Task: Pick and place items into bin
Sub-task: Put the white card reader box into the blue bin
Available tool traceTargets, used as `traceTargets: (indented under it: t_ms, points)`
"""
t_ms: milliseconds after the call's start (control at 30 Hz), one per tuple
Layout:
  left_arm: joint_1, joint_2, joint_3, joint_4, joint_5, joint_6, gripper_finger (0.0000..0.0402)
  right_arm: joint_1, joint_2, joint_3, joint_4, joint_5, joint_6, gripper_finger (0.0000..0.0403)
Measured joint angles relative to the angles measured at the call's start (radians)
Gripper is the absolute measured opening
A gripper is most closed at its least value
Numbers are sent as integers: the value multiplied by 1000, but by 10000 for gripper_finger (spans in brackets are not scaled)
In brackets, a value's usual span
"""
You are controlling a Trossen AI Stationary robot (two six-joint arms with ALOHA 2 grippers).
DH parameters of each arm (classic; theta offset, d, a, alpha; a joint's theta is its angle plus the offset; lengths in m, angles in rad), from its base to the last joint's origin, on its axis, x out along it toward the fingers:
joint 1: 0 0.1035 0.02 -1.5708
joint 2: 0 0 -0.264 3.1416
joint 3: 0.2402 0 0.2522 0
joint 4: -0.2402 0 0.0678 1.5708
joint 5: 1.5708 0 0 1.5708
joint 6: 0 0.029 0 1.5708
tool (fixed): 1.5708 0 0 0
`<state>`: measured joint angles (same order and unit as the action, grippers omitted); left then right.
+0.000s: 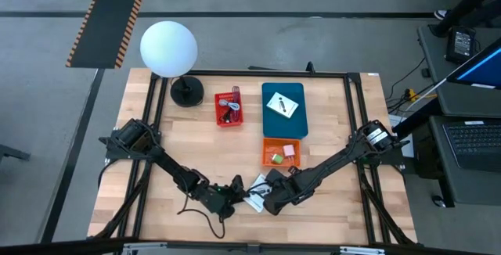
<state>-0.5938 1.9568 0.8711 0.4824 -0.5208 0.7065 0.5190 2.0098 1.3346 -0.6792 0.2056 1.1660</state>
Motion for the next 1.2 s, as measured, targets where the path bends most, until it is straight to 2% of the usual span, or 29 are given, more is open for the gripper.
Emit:
traceTargets:
  t_ms: [367,633,933,1200]
  points:
    - [-6,-1,0,-1,7,31,30,0,-1,0,2,2,0,0]
    - [-42,-1,0,-7,-93,36,25,15,-16,84,-27,16,-77,0]
    - [-108,0,-1,-6,-193,6,25,60,-16,269,-173,239,-231,0]
    - [-193,-65,-2,-28,-314,-51,25,107,-18,314,-173,425,-330,0]
